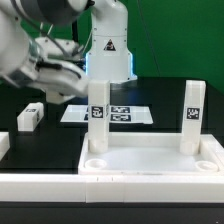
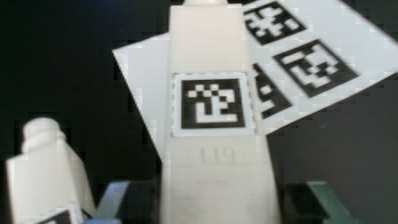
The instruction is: Assemble desk
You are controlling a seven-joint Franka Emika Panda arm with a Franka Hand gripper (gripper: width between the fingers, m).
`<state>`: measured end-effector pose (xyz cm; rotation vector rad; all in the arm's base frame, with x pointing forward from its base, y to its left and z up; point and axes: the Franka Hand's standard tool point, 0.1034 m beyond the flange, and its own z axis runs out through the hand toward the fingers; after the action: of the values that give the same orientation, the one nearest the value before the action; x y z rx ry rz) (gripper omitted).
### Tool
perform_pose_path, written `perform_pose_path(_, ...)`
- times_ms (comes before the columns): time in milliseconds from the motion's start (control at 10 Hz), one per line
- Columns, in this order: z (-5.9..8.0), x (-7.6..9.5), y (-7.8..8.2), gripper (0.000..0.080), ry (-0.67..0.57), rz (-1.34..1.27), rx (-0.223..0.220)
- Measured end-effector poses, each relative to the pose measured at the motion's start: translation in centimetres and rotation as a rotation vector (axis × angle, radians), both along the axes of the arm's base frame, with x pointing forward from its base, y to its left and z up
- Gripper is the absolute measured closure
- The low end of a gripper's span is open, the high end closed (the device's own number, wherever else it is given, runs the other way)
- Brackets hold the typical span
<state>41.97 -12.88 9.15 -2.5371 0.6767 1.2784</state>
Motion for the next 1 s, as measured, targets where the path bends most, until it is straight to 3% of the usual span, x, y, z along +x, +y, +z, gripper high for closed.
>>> perform_pose_path(100,1.5,0.5,0.1,0.0511,-0.026,0.004,0.004)
perform_pose_path(300,0.6,0.2,0.0,0.0511,-0.029,0.004,-0.004)
perform_pose_path(500,0.8,1.7,0.4,0.0511,-0.179,0.020,-0.067)
perform_pose_path(600,3.3,1.9,2.7,0.0511,-0.181,-0.001,-0.101)
perform_pose_path(700,5.8,3.2,5.8,0.0511,-0.242,-0.013,-0.143)
perform_pose_path(800,7.6,4.1,8.4,0.0511,-0.281,-0.030,-0.178)
perform_pose_path(900,9.0,6.3,11.0,0.0511,-0.332,-0.093,-0.253)
perform_pose_path(1000,9.9,8.1,12.8,0.0511,-0.368,-0.119,-0.296)
